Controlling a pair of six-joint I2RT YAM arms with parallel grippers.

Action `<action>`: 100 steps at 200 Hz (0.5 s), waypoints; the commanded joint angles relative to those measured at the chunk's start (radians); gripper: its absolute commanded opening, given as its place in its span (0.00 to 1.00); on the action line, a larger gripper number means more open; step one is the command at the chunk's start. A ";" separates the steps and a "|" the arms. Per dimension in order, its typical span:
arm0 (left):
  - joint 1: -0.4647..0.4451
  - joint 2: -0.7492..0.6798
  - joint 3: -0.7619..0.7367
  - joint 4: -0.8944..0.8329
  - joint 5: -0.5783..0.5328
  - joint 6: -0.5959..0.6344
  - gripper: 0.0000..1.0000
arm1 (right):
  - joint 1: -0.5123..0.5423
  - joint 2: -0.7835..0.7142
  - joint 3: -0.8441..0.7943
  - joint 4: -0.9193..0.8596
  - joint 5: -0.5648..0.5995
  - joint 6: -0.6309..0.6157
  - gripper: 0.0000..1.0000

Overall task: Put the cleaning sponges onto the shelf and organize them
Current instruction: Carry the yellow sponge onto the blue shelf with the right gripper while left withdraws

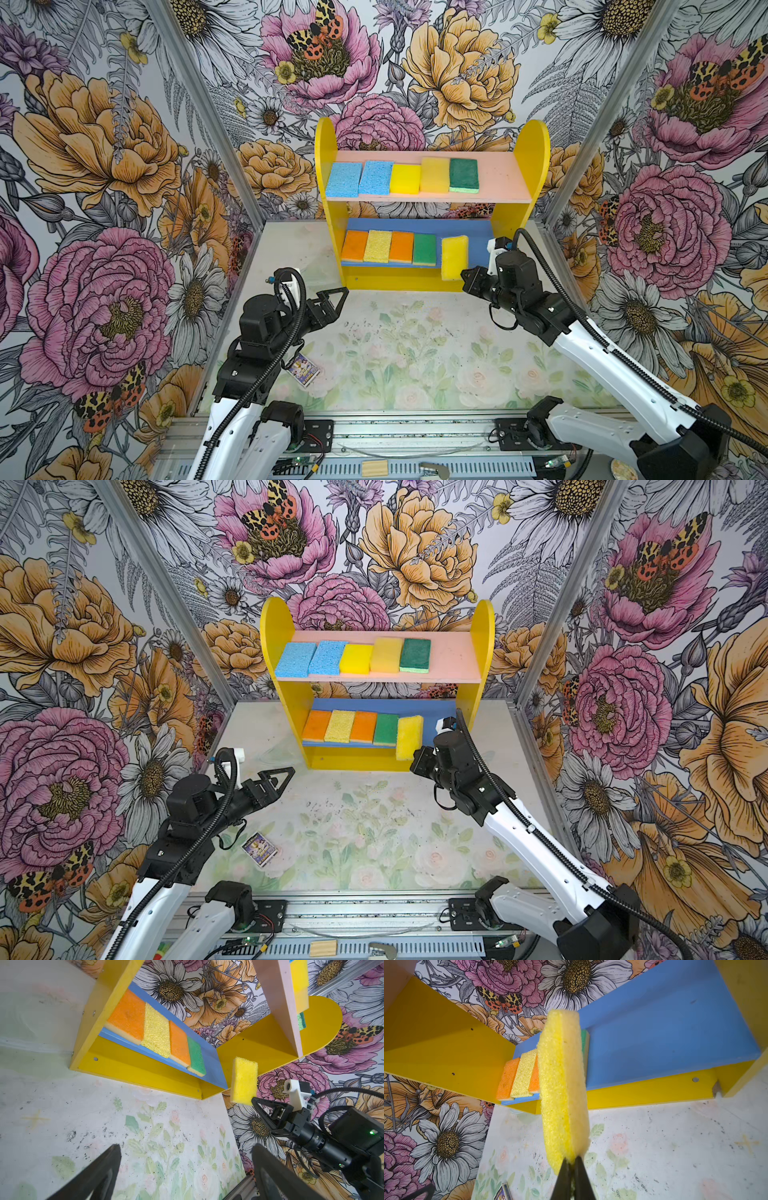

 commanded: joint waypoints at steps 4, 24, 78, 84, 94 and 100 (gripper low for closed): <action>0.036 -0.012 -0.008 -0.088 0.064 0.081 0.99 | -0.018 0.074 0.073 0.023 0.051 -0.074 0.07; 0.035 -0.012 0.000 -0.111 0.039 0.120 0.99 | -0.039 0.129 0.110 0.028 0.043 -0.101 0.07; 0.038 -0.007 0.028 -0.197 -0.050 0.235 0.99 | -0.126 0.259 0.159 0.070 -0.036 -0.118 0.07; 0.039 -0.005 0.025 -0.197 -0.052 0.236 0.99 | -0.134 0.273 0.162 0.078 -0.044 -0.115 0.07; 0.042 -0.002 0.020 -0.197 -0.054 0.237 0.99 | -0.145 0.295 0.164 0.089 -0.063 -0.111 0.07; 0.042 0.000 0.017 -0.197 -0.055 0.237 0.99 | -0.152 0.308 0.167 0.097 -0.076 -0.108 0.07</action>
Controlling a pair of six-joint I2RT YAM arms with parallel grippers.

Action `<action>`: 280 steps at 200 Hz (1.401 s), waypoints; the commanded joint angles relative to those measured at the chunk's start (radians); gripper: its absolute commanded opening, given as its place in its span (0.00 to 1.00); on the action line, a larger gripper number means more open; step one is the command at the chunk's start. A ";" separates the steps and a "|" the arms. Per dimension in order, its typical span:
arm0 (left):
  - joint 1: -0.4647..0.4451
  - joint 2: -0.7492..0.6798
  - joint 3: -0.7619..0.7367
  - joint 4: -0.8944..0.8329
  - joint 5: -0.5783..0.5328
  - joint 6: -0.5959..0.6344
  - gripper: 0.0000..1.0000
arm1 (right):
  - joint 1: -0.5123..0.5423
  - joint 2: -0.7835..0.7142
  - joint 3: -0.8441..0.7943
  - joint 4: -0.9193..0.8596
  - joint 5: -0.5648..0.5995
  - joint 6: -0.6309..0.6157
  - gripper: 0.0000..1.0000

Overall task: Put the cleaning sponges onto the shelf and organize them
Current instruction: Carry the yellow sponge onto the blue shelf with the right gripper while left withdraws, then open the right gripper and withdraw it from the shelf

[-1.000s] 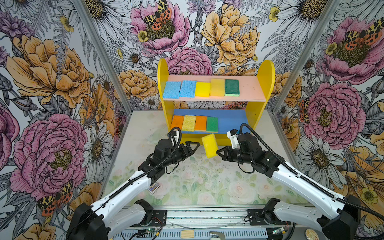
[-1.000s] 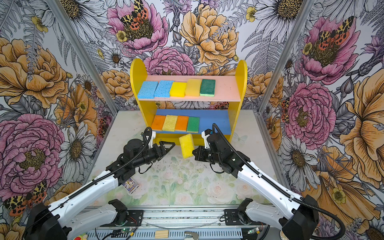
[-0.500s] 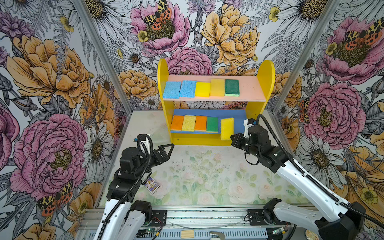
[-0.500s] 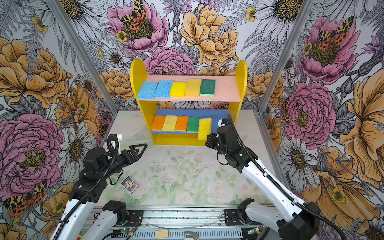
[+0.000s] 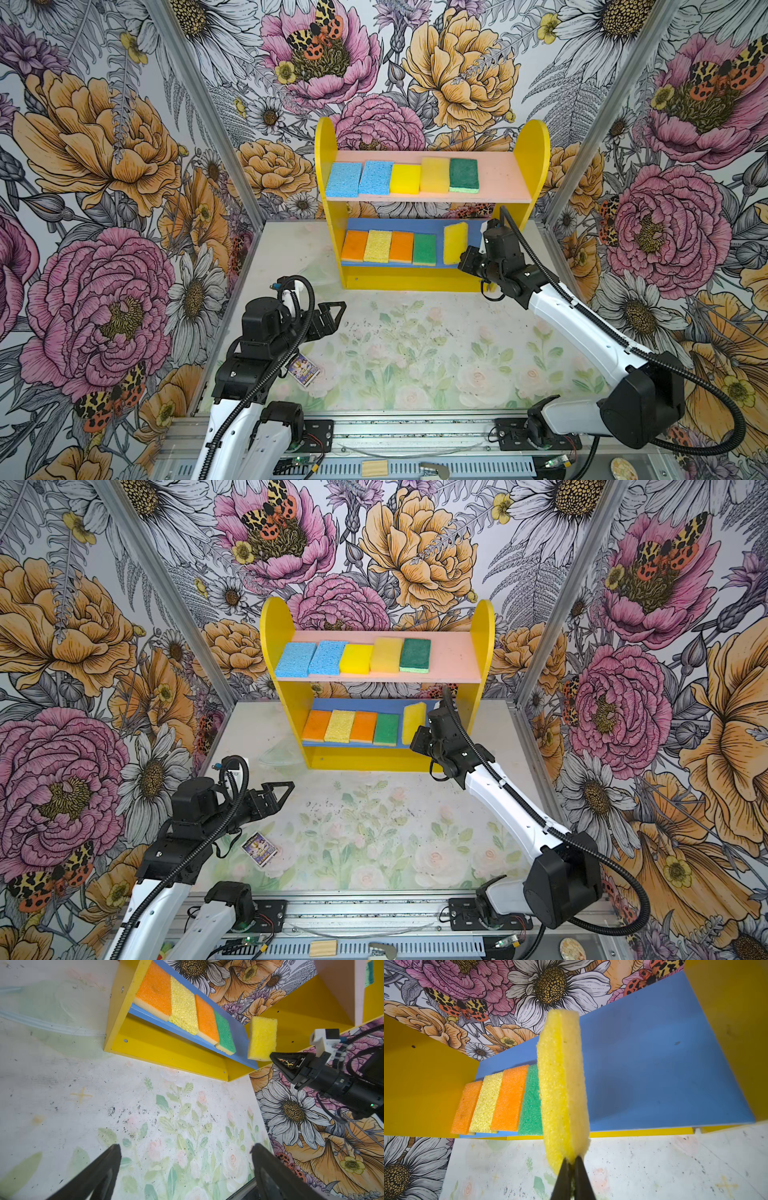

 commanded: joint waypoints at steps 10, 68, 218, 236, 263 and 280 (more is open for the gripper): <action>0.012 0.004 0.012 -0.025 -0.038 0.051 0.99 | -0.033 0.064 0.036 0.065 -0.073 -0.004 0.07; 0.018 0.015 0.009 -0.026 -0.036 0.055 0.99 | -0.056 0.156 0.037 0.125 -0.140 0.034 0.09; 0.018 0.021 0.008 -0.025 -0.032 0.057 0.99 | -0.082 0.177 0.016 0.162 -0.156 0.059 0.52; 0.019 0.020 0.009 -0.025 -0.033 0.056 0.99 | -0.085 0.169 0.007 0.162 -0.156 0.059 0.56; 0.020 0.020 0.009 -0.025 -0.032 0.057 0.99 | -0.089 0.155 -0.006 0.163 -0.154 0.059 0.61; 0.018 0.022 0.007 -0.025 -0.034 0.056 0.99 | -0.090 0.143 -0.011 0.164 -0.154 0.060 0.62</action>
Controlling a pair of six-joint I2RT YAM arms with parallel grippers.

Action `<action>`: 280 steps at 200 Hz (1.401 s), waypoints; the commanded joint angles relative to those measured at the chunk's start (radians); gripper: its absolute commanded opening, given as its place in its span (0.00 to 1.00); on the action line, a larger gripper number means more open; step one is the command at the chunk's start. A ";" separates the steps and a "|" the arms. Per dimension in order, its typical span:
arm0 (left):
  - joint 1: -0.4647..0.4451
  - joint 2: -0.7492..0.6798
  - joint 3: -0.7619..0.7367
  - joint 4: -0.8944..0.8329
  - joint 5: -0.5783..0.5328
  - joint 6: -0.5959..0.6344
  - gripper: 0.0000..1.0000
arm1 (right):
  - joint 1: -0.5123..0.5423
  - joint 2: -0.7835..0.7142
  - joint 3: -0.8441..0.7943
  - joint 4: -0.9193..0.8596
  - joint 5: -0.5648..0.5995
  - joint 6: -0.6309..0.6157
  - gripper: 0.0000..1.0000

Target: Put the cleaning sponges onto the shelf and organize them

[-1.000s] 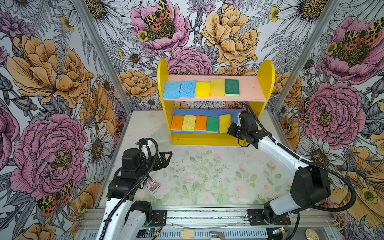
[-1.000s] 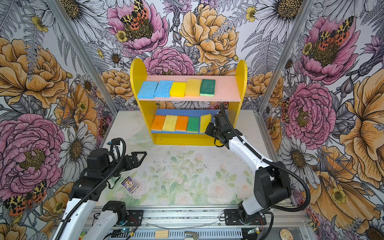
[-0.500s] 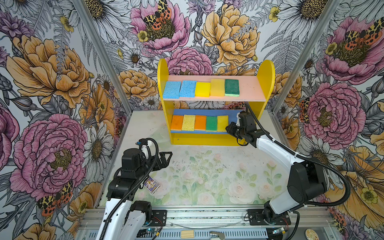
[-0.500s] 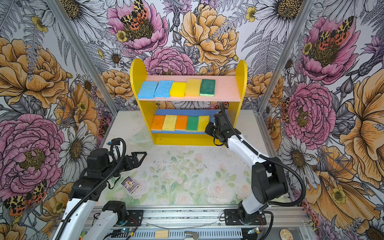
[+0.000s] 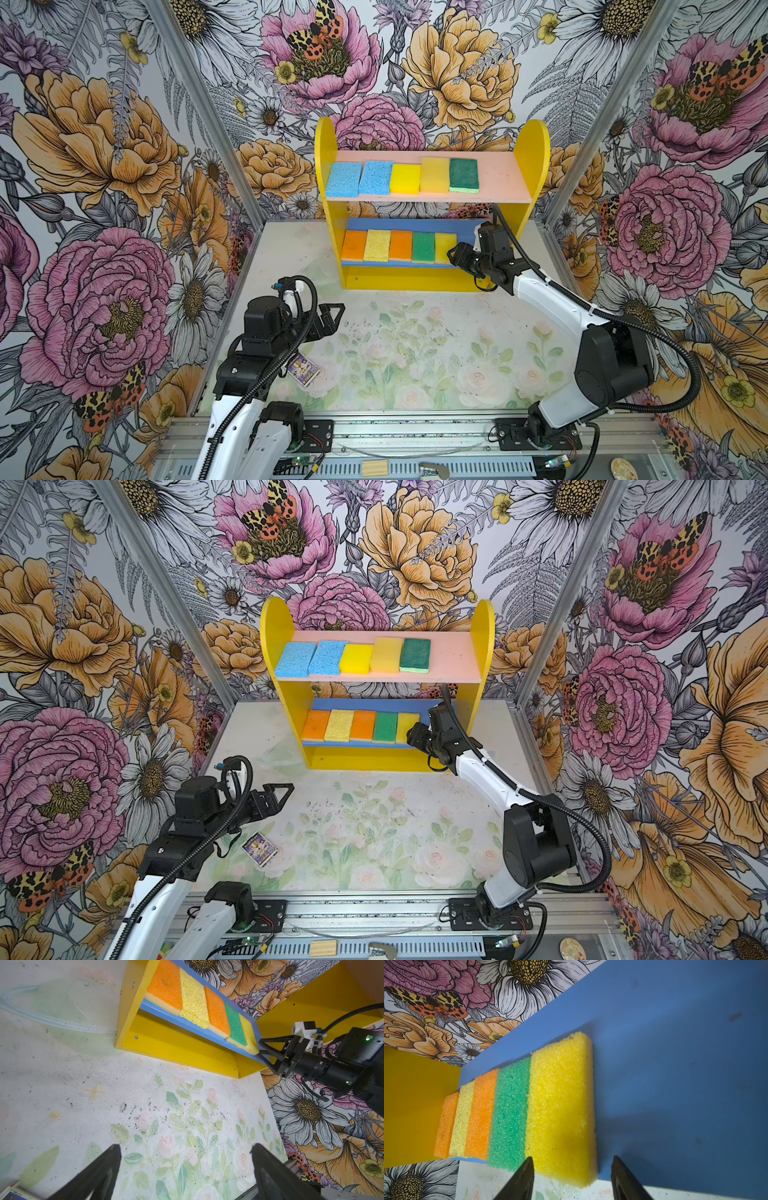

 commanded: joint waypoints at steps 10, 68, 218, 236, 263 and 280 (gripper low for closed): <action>0.011 0.000 0.006 -0.003 -0.016 0.018 0.99 | -0.009 -0.052 -0.015 0.028 0.004 -0.005 0.63; 0.010 -0.004 0.004 -0.003 -0.024 0.012 0.99 | -0.008 -0.107 -0.038 0.026 -0.017 -0.010 0.66; -0.090 -0.108 -0.062 -0.054 -0.510 -0.131 0.99 | -0.077 -0.539 -0.287 -0.509 0.175 -0.045 1.00; -0.092 -0.123 -0.064 -0.059 -0.541 -0.135 0.99 | -0.118 -0.547 -0.287 -0.516 0.234 -0.039 1.00; -0.098 -0.124 -0.061 -0.084 -0.611 -0.152 0.99 | -0.170 -0.559 -0.277 -0.513 0.464 -0.061 0.99; -0.098 -0.122 -0.065 -0.089 -0.670 -0.155 0.99 | -0.203 -0.550 -0.258 -0.501 0.646 -0.070 1.00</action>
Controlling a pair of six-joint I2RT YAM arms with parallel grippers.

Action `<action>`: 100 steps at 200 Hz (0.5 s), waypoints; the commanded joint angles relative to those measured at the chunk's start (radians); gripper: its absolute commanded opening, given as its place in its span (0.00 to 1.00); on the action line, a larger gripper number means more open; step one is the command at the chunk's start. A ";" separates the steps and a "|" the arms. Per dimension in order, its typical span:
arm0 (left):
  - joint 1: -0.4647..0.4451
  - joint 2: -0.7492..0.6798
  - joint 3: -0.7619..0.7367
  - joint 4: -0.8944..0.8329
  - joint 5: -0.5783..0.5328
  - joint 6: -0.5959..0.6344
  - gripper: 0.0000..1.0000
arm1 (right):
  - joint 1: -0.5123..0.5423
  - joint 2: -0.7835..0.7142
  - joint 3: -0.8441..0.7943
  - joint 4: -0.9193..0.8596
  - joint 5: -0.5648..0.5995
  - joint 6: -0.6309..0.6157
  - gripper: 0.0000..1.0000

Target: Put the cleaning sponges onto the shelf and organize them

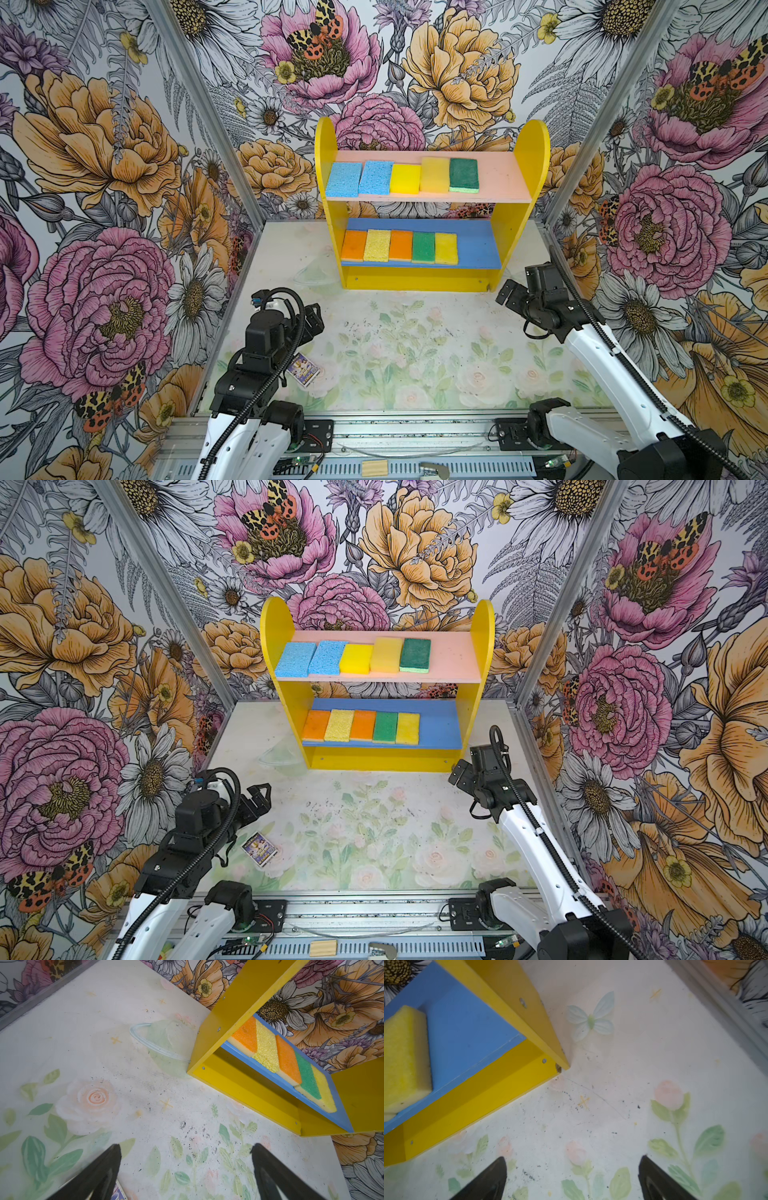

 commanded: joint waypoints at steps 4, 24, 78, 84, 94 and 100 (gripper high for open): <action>-0.005 -0.003 -0.016 -0.025 -0.131 -0.020 0.99 | -0.049 -0.008 0.029 0.004 0.327 -0.033 1.00; 0.007 0.015 -0.023 -0.024 -0.161 -0.015 0.99 | -0.102 0.037 0.039 0.096 0.394 -0.075 0.99; 0.070 0.119 -0.018 0.092 -0.280 0.079 0.99 | -0.228 0.203 -0.051 0.591 0.371 -0.142 0.99; 0.075 0.130 -0.012 0.110 -0.293 0.098 0.99 | -0.238 0.215 -0.071 0.662 0.365 -0.156 1.00; 0.078 0.153 -0.007 0.150 -0.313 0.133 0.99 | -0.250 0.228 -0.127 0.830 0.336 -0.207 0.99; 0.082 0.169 -0.008 0.180 -0.327 0.150 0.99 | -0.254 0.238 -0.171 0.949 0.315 -0.248 0.99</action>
